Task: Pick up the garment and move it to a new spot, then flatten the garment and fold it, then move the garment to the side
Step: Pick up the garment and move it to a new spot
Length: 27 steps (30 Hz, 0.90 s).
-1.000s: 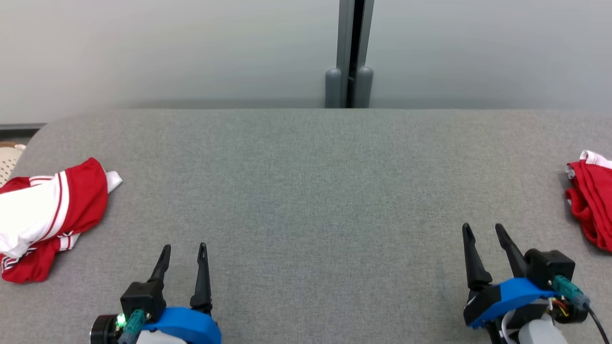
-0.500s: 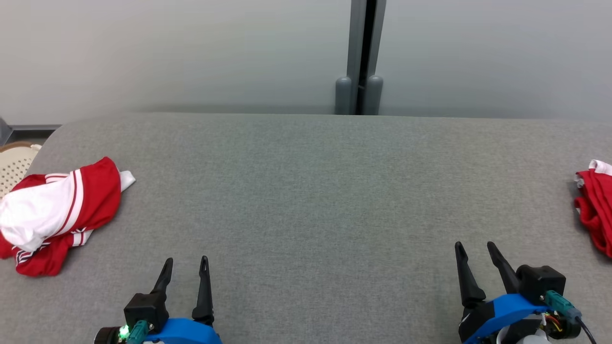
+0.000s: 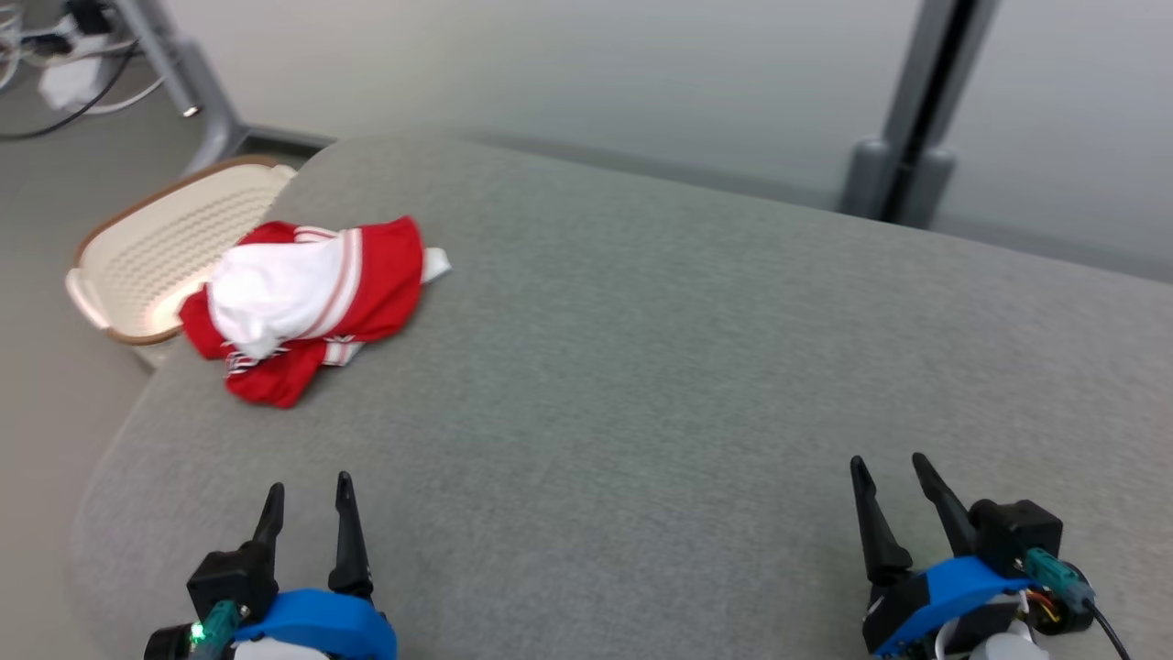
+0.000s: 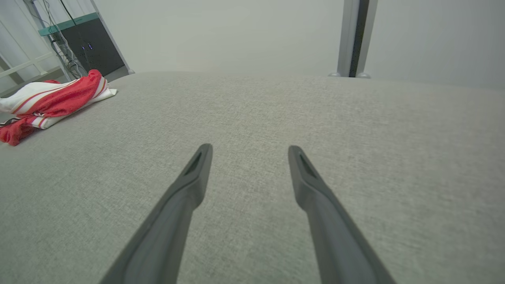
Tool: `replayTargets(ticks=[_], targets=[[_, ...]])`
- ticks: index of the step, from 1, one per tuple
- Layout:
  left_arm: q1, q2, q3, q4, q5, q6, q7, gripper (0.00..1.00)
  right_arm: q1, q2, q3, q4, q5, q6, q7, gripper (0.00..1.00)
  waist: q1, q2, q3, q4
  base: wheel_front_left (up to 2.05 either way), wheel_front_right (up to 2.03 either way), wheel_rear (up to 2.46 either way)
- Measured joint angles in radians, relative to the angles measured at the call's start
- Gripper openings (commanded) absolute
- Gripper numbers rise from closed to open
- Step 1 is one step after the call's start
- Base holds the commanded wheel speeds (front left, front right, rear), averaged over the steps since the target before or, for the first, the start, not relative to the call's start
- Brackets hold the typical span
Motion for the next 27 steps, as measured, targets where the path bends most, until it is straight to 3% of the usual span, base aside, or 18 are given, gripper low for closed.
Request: replayTargets(ticks=[4, 9, 15, 27], targets=[[0.015, 0.000, 0.028, 0.011, -0.026, -0.011, 0.000, 1.00, -0.020, 0.001, 0.030, 0.020, 0.000, 0.000, 0.000, 1.00, 0.0000, 0.0000, 0.021, 0.089, 0.00, 0.00, 0.00], [0.000, 0.000, 0.062, 0.037, -0.021, -0.038, 0.000, 1.00, -0.030, 0.001, 0.059, 0.034, -0.012, 0.000, 0.000, 1.00, 0.0000, 0.0000, 0.051, 0.125, 0.00, 0.00, 0.00], [-0.129, 0.014, 0.130, 0.106, -0.046, -0.083, 0.000, 1.00, -0.066, 0.001, 0.058, 0.032, -0.064, 0.000, 0.000, 1.00, 0.0000, 0.0000, 0.106, 0.099, 0.00, 0.00, 0.00], [-0.512, 0.171, 0.109, 0.387, -0.126, -0.109, 0.003, 1.00, -0.149, 0.008, 0.049, -0.001, -0.140, 0.001, -0.004, 1.00, -0.0001, 0.0000, 0.264, 0.009, 0.00, 0.00, 0.00]])
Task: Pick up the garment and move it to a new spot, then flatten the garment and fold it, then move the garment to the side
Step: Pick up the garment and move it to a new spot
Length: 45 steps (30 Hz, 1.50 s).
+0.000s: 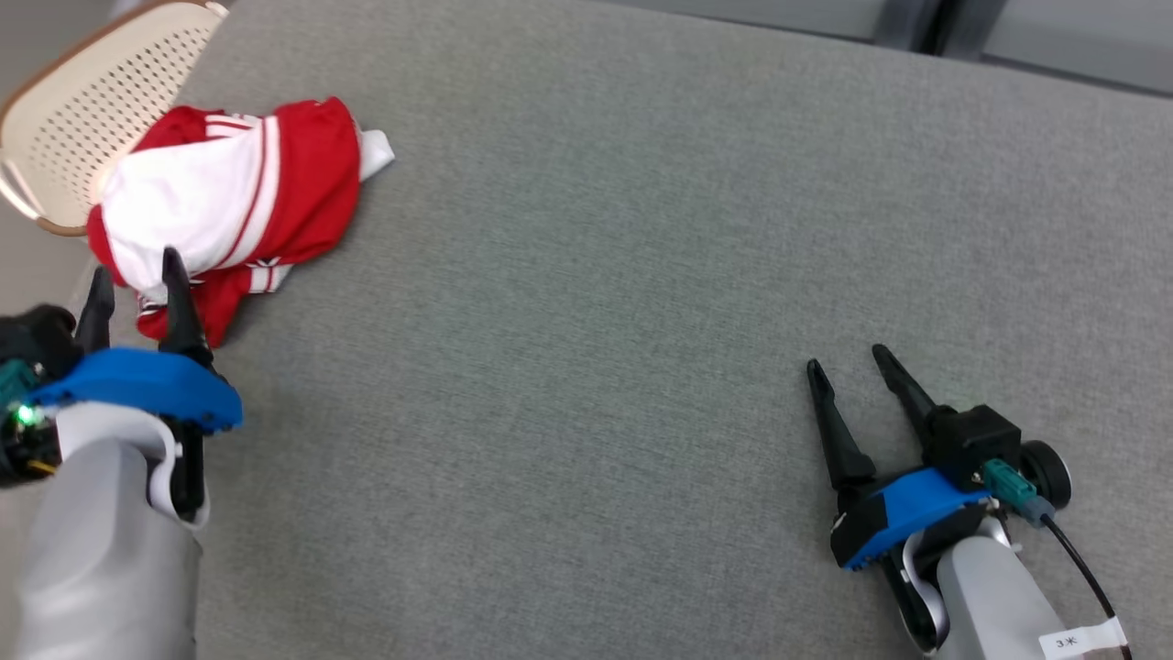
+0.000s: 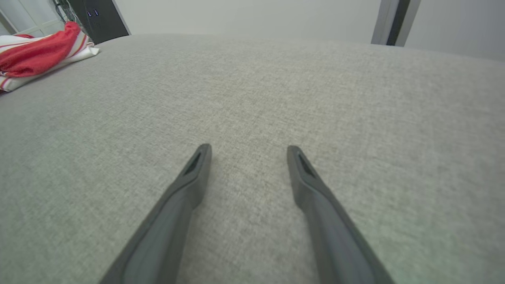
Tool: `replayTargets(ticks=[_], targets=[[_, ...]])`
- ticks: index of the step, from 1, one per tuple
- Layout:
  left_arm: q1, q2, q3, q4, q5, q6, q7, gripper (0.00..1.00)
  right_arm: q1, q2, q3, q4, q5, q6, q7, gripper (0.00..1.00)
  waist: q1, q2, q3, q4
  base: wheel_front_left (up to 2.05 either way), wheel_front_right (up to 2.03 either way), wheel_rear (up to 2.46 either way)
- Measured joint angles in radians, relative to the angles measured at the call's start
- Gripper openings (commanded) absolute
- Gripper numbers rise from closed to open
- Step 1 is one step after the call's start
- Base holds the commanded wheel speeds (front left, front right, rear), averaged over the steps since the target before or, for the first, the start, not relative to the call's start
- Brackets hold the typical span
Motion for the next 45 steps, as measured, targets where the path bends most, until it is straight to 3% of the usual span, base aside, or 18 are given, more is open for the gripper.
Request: replayTargets(ticks=[10, 11, 12, 18, 28, 36, 45], targets=[[-0.147, 0.074, -0.073, 0.232, -0.095, -0.004, 0.067, 0.97, -0.065, 0.014, 0.012, -0.016, -0.009, 0.002, -0.008, 1.00, -0.0001, 0.0000, 0.083, -0.062, 0.00, 0.00, 0.00], [-0.154, 0.078, -0.077, 0.246, -0.099, -0.004, 0.067, 0.39, -0.068, 0.014, 0.012, -0.017, -0.009, 0.002, -0.008, 1.00, -0.0001, 0.0000, 0.085, -0.065, 0.00, 0.00, 0.00], [-0.159, 0.080, -0.080, 0.256, -0.106, -0.004, 0.065, 0.00, -0.070, 0.015, 0.011, -0.017, -0.008, 0.002, -0.008, 1.00, -0.0001, 0.0000, 0.087, -0.068, 0.00, 0.00, 0.00], [-0.174, 0.084, -0.130, 0.249, -0.133, -0.004, 0.027, 0.00, -0.068, 0.013, 0.000, -0.004, 0.012, 0.002, -0.008, 1.00, 0.0002, 0.0000, 0.063, -0.072, 0.00, 0.00, 0.00], [-0.228, 0.109, -0.315, -0.051, -0.201, -0.004, -0.001, 0.00, 0.006, -0.006, 0.015, 0.040, 0.105, -0.001, 0.001, 1.00, 0.0002, 0.0000, -0.056, -0.090, 0.00, 0.00, 0.00], [-0.241, 0.107, -0.470, -0.304, -0.260, -0.004, -0.001, 0.00, 0.035, -0.007, 0.060, 0.051, 0.164, -0.001, 0.002, 1.00, 0.0001, 0.0000, -0.110, -0.207, 0.00, 0.00, 0.00], [-0.239, 0.010, -0.667, -0.446, -0.314, -0.004, 0.004, 0.00, 0.043, -0.007, 0.069, 0.052, 0.197, -0.001, 0.003, 1.00, 0.0001, 0.0000, -0.133, -0.396, 0.00, 0.00, 0.00]])
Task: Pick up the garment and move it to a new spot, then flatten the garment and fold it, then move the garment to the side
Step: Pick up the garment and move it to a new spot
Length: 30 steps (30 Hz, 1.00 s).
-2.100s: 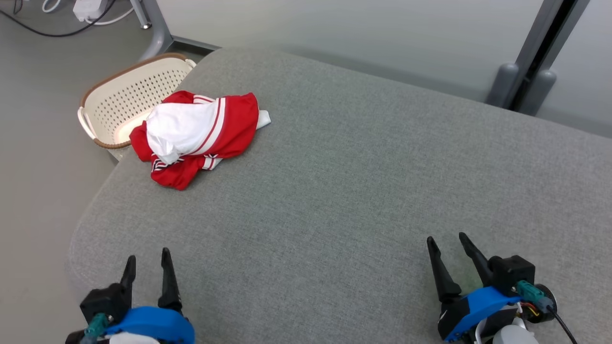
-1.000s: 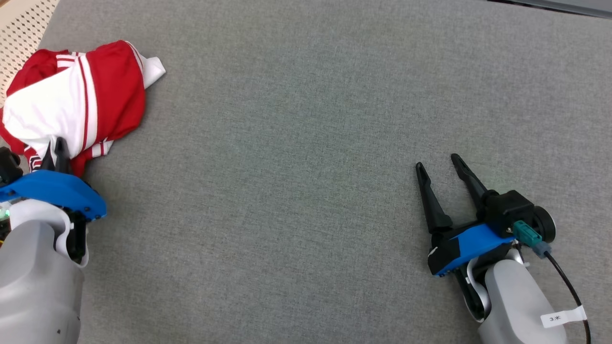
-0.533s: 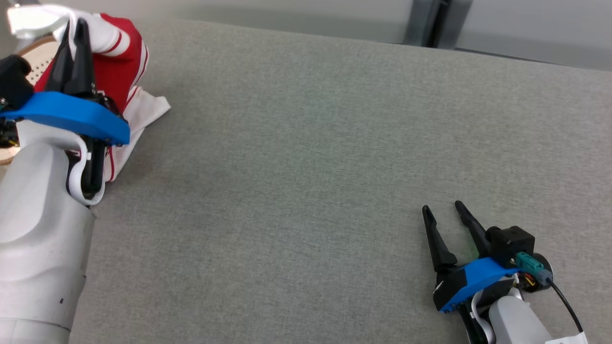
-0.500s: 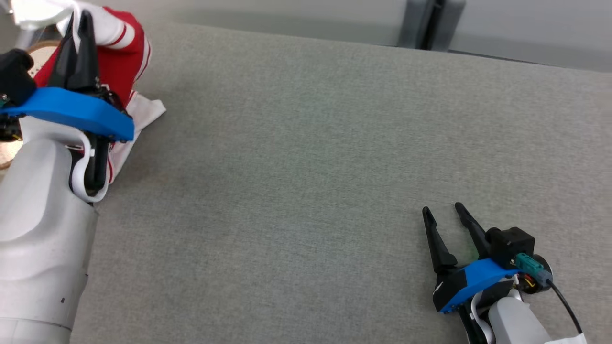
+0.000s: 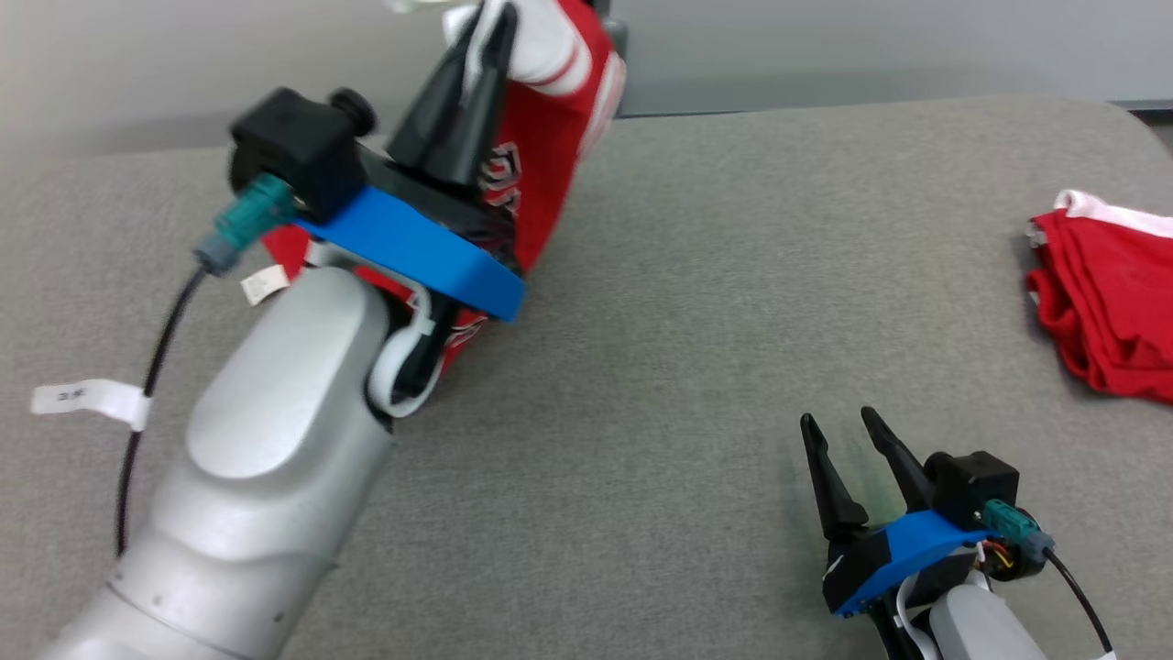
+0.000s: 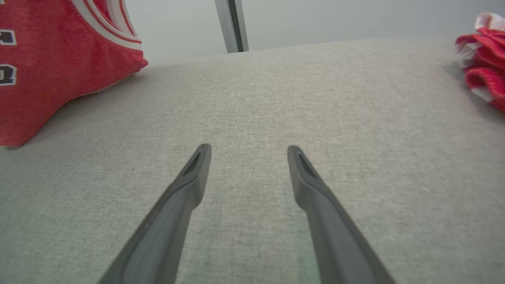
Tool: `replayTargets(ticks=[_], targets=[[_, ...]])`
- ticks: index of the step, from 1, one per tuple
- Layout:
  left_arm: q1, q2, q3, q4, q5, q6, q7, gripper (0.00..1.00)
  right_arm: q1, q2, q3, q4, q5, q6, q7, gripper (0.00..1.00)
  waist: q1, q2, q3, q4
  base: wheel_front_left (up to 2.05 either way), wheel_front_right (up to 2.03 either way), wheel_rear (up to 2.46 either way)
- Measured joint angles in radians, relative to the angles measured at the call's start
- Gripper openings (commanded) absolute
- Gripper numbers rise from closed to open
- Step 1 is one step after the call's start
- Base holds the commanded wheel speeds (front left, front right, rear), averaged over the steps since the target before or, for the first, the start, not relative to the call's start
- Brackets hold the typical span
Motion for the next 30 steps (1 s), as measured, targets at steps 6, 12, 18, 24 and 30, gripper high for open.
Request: replayTargets(ticks=[6, 12, 18, 24, 30], targets=[[0.017, -0.112, -0.157, 0.013, -0.016, 0.000, 0.006, 0.00, 0.004, -0.001, 0.007, 0.002, 0.005, 0.000, 0.000, 1.00, 0.0000, 0.0000, -0.014, -0.097, 0.00, 0.00, 0.00], [0.050, -0.154, -0.251, 0.158, 0.051, 0.001, -0.002, 1.00, 0.003, -0.001, 0.022, 0.004, 0.017, 0.000, 0.000, 1.00, 0.0000, 0.0000, -0.023, -0.136, 0.00, 0.00, 0.00], [0.120, -0.164, -0.197, 0.219, 0.058, 0.011, -0.005, 1.00, 0.004, -0.001, 0.005, -0.006, 0.022, 0.000, 0.000, 1.00, -0.0001, 0.0000, -0.030, -0.106, 0.00, 0.00, 0.00], [0.248, -0.115, -0.045, 0.190, 0.115, 0.042, -0.005, 1.00, 0.023, -0.001, -0.023, -0.009, 0.013, 0.000, 0.000, 1.00, 0.0000, 0.0000, -0.058, -0.048, 0.00, 0.00, 0.00], [0.459, -0.093, 0.152, 0.114, 0.186, 0.075, -0.006, 1.00, 0.061, -0.001, -0.056, -0.013, 0.005, 0.000, 0.000, 1.00, -0.0002, 0.0000, -0.108, -0.001, 0.00, 0.00, 0.00]])
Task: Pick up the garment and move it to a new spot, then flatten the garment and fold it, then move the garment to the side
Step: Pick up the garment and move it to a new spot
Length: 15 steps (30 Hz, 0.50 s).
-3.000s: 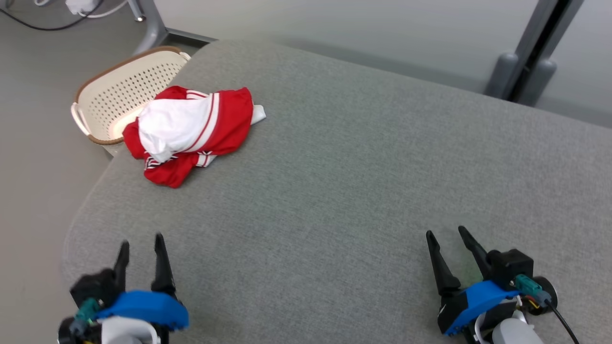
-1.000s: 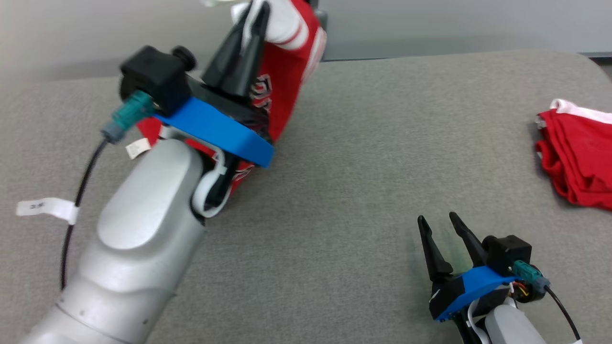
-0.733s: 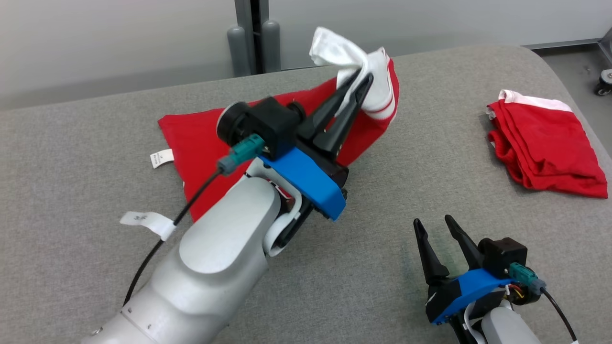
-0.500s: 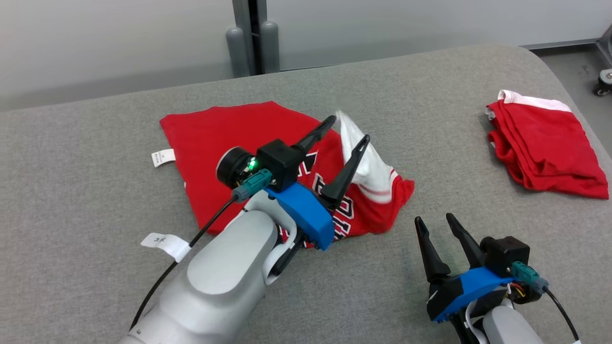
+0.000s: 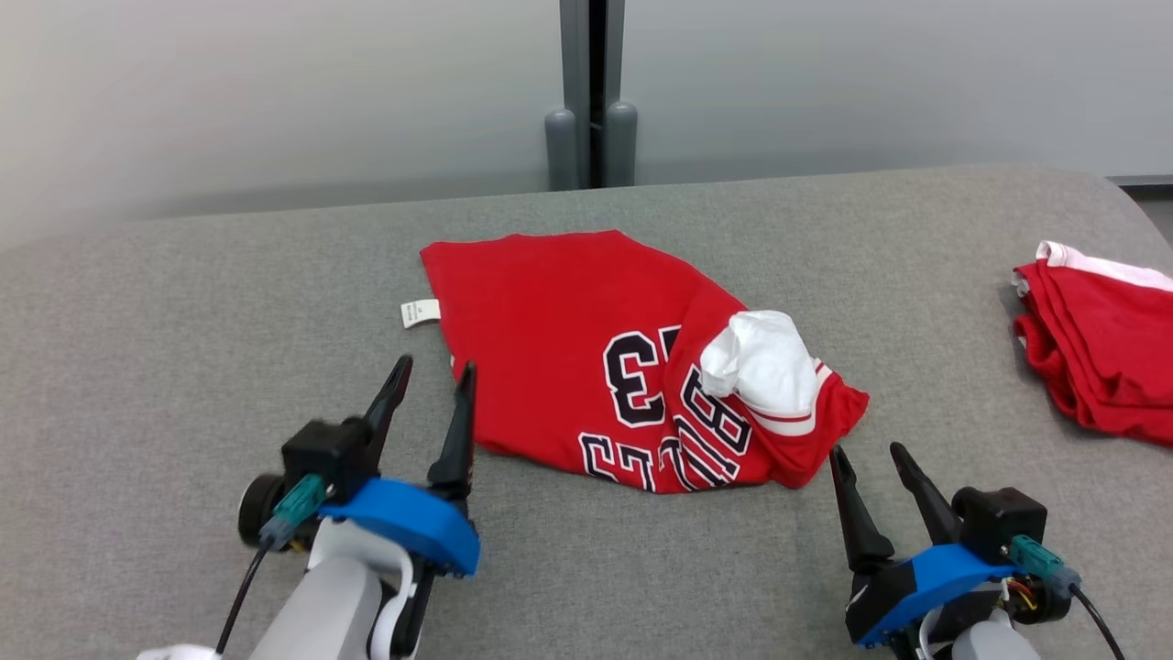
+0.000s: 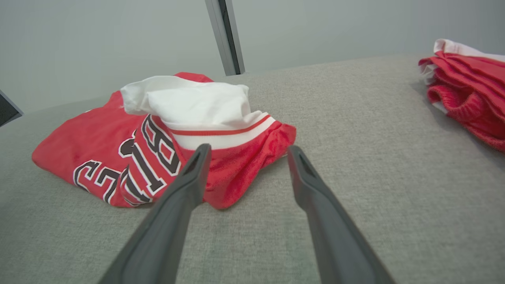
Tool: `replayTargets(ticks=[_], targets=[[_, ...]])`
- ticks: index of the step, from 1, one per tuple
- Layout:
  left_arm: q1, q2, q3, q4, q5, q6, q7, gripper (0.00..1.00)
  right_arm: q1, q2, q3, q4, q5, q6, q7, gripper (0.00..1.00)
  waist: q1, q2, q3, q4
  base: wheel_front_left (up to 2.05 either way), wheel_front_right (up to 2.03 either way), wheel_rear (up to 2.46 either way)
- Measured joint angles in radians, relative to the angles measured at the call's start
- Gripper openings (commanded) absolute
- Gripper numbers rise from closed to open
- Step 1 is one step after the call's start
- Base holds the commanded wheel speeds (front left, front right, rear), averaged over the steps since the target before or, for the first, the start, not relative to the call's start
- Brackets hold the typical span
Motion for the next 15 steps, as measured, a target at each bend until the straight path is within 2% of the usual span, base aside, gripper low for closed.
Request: replayTargets(ticks=[8, 15], targets=[[0.277, -0.048, 0.214, -0.075, 0.083, -0.014, 0.000, 1.00, 0.078, 0.000, -0.019, 0.002, 0.002, 0.000, 0.000, 1.00, 0.0000, 0.0000, -0.072, 0.042, 0.00, 0.00, 0.00], [0.403, -0.077, 0.297, -0.072, 0.174, -0.035, 0.000, 1.00, 0.117, 0.000, -0.027, 0.004, 0.003, 0.000, 0.000, 1.00, 0.0000, 0.0000, -0.103, 0.058, 0.00, 0.00, 0.00]])
